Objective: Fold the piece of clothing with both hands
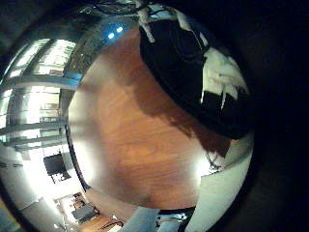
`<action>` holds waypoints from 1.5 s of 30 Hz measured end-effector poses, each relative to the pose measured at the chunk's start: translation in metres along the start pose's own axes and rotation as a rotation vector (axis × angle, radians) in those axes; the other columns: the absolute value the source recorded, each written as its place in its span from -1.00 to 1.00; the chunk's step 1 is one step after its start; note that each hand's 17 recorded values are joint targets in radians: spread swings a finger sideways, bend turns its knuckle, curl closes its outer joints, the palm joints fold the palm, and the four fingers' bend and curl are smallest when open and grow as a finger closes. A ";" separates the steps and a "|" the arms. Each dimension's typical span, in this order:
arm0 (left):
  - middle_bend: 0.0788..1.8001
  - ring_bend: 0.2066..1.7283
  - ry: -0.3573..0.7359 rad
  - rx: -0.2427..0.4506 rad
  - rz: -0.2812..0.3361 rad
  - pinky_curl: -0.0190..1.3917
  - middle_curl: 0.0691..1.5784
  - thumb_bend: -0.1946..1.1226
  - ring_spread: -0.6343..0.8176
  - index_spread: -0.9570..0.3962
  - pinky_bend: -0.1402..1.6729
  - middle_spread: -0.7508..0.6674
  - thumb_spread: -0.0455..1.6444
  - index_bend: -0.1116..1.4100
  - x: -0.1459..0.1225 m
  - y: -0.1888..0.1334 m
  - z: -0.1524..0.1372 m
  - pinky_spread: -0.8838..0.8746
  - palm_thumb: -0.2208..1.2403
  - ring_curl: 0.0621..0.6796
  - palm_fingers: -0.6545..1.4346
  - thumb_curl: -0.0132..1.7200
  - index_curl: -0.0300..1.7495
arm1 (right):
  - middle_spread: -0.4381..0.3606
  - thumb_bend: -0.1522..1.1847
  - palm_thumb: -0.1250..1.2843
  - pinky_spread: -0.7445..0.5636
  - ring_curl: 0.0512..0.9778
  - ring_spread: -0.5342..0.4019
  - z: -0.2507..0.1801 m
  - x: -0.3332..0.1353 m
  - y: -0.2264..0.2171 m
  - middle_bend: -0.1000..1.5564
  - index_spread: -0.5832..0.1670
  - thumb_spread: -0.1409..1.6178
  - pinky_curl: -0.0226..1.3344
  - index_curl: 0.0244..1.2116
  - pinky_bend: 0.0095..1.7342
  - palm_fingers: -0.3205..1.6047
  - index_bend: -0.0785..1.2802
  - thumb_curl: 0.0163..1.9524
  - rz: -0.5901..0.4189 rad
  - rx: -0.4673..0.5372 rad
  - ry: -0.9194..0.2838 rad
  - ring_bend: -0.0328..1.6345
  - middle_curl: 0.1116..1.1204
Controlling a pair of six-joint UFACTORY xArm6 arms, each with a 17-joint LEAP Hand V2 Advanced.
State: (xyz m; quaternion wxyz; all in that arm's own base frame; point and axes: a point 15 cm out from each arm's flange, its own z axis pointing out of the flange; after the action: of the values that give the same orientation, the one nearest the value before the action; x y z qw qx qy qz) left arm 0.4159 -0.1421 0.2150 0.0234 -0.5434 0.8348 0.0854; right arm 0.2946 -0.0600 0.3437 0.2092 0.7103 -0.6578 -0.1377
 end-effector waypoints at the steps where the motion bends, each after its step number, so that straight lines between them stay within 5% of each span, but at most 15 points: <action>1: 0.13 0.44 -0.001 -0.015 0.000 -0.13 -0.13 -0.36 -0.73 -0.42 0.44 -0.66 0.93 -0.10 -0.001 0.000 -0.007 -0.67 0.30 0.46 0.77 -0.24 -0.23 | 0.13 -0.79 -0.63 0.70 -0.50 0.40 0.003 0.000 -0.005 -0.63 -0.34 0.46 -0.52 -0.59 -0.59 -0.46 -0.67 -0.76 -0.002 0.001 0.002 -0.39 -0.52; 13: 0.18 0.51 0.025 -0.142 0.008 -0.07 -0.09 -0.21 -0.70 -0.49 0.50 -0.65 0.96 -0.08 -0.004 -0.015 -0.058 -0.63 0.22 0.53 0.72 -0.12 -0.10 | 0.06 -0.80 -0.49 0.68 -0.49 0.28 0.066 -0.002 -0.053 -0.59 -0.30 0.44 -0.53 -0.59 -0.59 -0.44 -0.66 -0.75 -0.016 -0.043 0.001 -0.35 -0.49; 25: 0.19 0.52 0.027 -0.163 0.008 -0.06 -0.08 -0.05 -0.70 -0.53 0.50 -0.65 0.95 -0.13 -0.010 -0.018 -0.065 -0.63 0.14 0.53 0.71 -0.02 -0.02 | 0.05 -0.81 -0.47 0.65 -0.49 0.25 0.156 -0.017 -0.079 -0.55 -0.14 0.40 -0.52 -0.60 -0.56 -0.47 -0.68 -0.74 0.014 -0.079 0.005 -0.32 -0.46; 32: 0.19 0.52 0.026 -0.161 0.009 -0.05 -0.08 0.04 -0.70 -0.55 0.49 -0.64 0.94 -0.17 -0.010 -0.015 -0.073 -0.63 0.10 0.52 0.70 0.03 0.01 | 0.02 -0.80 -0.45 0.65 -0.46 0.16 0.170 -0.029 -0.092 -0.50 -0.03 0.38 -0.54 -0.60 -0.58 -0.42 -0.66 -0.73 0.020 -0.088 0.039 -0.26 -0.43; 37: 0.18 0.52 0.026 -0.168 0.009 -0.05 -0.08 0.09 -0.70 -0.56 0.49 -0.64 0.94 -0.19 -0.012 -0.012 -0.074 -0.63 0.07 0.52 0.70 0.06 0.03 | -0.15 -0.76 -0.26 0.47 -0.35 -0.13 0.169 -0.038 -0.102 -0.39 -0.05 0.40 -0.55 -0.60 -0.57 -0.20 -0.67 -0.71 0.012 -0.060 0.057 -0.03 -0.34; 40: 0.18 0.52 0.025 -0.167 0.008 -0.05 -0.07 0.13 -0.70 -0.57 0.49 -0.64 0.94 -0.22 -0.013 -0.011 -0.076 -0.64 0.04 0.52 0.70 0.08 0.04 | -0.34 -0.72 -0.08 0.00 -0.15 -0.36 0.165 -0.038 -0.109 -0.38 -0.19 0.41 -0.39 -0.67 -0.08 0.19 -0.73 -0.68 0.014 -0.023 0.060 0.30 -0.27; 45: 0.18 0.52 0.026 -0.150 -0.001 -0.04 -0.07 0.19 -0.70 -0.58 0.48 -0.64 0.94 -0.24 -0.019 -0.006 -0.086 -0.64 0.01 0.51 0.70 0.11 0.06 | -0.56 -0.68 0.17 -0.20 0.04 -0.44 0.157 -0.037 -0.114 -0.07 -0.48 0.41 -0.18 -0.54 0.21 0.56 -0.36 -0.64 0.012 0.018 0.068 0.40 0.03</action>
State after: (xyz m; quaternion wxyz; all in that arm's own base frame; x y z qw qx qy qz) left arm 0.4341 -0.1421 0.3014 -0.0283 -0.5450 0.8260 0.1408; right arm 0.3170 -0.0363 0.1491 0.2258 0.7125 -0.6557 -0.1066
